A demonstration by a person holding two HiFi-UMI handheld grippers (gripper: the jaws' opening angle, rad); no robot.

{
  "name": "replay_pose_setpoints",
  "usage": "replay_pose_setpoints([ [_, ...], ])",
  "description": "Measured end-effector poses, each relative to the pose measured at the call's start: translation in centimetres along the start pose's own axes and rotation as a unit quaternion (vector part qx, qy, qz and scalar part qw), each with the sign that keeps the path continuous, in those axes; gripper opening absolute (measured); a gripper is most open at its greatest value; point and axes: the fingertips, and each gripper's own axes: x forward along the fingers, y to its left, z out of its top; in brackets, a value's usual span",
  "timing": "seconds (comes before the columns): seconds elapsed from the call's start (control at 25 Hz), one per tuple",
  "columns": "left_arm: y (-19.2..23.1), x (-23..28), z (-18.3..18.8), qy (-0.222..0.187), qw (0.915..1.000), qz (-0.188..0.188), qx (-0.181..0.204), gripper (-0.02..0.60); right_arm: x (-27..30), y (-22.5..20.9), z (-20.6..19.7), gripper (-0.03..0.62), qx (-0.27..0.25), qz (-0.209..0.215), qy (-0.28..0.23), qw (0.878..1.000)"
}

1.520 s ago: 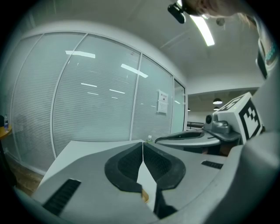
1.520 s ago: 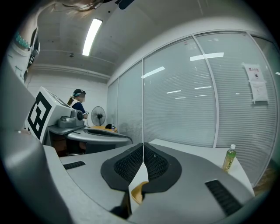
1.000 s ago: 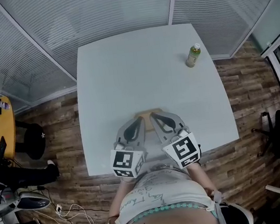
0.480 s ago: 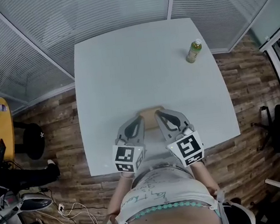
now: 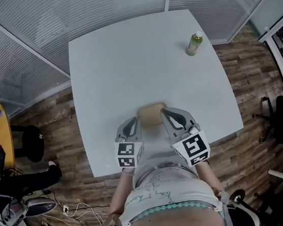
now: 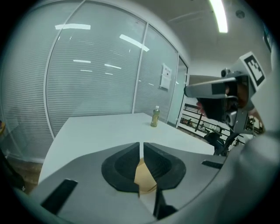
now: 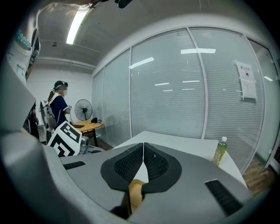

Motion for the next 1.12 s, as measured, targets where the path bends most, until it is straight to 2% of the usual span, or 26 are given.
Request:
replay_pose_setpoints([
  [0.16,1.2,1.2,-2.4,0.035,0.9994,-0.004,0.0,0.008,0.2,-0.5,-0.3,0.002,0.002,-0.015,0.008,1.0],
  [0.2,1.5,1.6,-2.9,0.044,0.999,-0.005,0.0,0.026,0.2,-0.6,-0.3,0.002,0.004,-0.02,0.01,1.0],
  [0.24,1.7,2.0,-3.4,0.053,0.9986,-0.008,0.0,0.09,0.2,-0.7,-0.4,0.002,0.007,-0.024,0.012,1.0],
  [0.28,1.9,2.4,-4.0,0.062,0.998,-0.011,-0.001,0.111,0.3,-0.9,-0.6,0.002,0.009,-0.028,0.015,0.999],
  [0.48,2.0,4.4,-7.3,0.104,0.9942,-0.022,0.014,0.124,-0.2,-1.4,-1.5,0.002,0.017,-0.041,0.03,0.999],
  [0.72,2.3,6.5,-10.1,0.148,0.9885,-0.03,0.007,0.145,-0.2,-1.4,-2.3,0.002,0.026,-0.047,0.044,0.998],
  [0.8,2.6,7.2,-11.2,0.16,0.9867,-0.028,-0.009,0.15,-0.2,-1.5,-2.5,0.002,0.028,-0.048,0.046,0.997],
  [0.96,3.3,8.6,-13.3,0.177,0.9818,-0.02,-0.067,0.15,-0.1,-1.4,-3.0,0.002,0.031,-0.051,0.052,0.997],
  [1.12,3.3,9.4,-14.1,0.19,0.9774,-0.008,-0.093,0.154,-0.3,-1.5,-3.1,0.002,0.035,-0.054,0.053,0.997],
])
